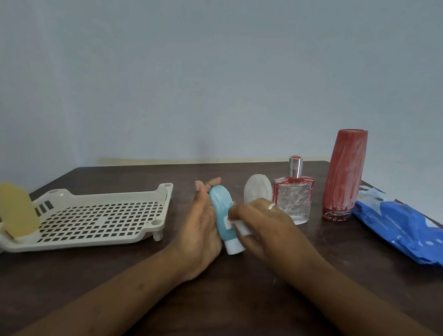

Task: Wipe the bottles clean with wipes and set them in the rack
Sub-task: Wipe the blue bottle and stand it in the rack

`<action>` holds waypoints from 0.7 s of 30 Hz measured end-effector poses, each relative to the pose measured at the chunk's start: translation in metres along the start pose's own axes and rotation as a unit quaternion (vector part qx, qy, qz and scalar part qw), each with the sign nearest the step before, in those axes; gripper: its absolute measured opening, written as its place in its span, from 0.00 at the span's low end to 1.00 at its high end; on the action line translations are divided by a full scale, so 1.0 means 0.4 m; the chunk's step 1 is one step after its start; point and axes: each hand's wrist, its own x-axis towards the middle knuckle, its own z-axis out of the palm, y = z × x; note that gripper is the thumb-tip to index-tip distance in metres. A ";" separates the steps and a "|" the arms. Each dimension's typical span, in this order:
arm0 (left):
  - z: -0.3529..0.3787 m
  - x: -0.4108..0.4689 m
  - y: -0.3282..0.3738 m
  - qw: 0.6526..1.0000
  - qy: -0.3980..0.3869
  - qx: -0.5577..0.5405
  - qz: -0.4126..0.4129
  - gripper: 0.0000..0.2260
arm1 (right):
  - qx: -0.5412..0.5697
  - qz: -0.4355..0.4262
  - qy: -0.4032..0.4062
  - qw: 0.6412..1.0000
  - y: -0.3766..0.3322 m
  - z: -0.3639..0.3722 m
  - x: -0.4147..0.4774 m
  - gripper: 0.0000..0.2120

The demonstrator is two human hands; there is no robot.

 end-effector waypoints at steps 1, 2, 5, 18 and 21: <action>-0.002 0.000 -0.001 1.000 0.000 -0.003 0.000 0.28 | 0.013 0.026 0.016 0.999 0.007 0.001 0.002 0.06; -0.004 0.001 -0.002 1.000 0.000 -0.005 -0.001 0.28 | 0.027 0.048 0.029 0.998 0.014 0.004 0.004 0.07; -0.013 0.007 -0.001 1.000 0.006 0.007 0.004 0.29 | 0.050 0.087 0.055 0.993 0.027 0.018 0.012 0.10; -0.022 0.012 -0.004 0.995 0.031 0.079 -0.045 0.34 | 0.089 0.067 0.090 0.990 0.029 0.009 0.009 0.06; -0.032 0.005 -0.006 0.983 -0.034 0.163 -0.074 0.32 | 0.085 0.105 0.130 0.982 0.039 0.006 0.013 0.06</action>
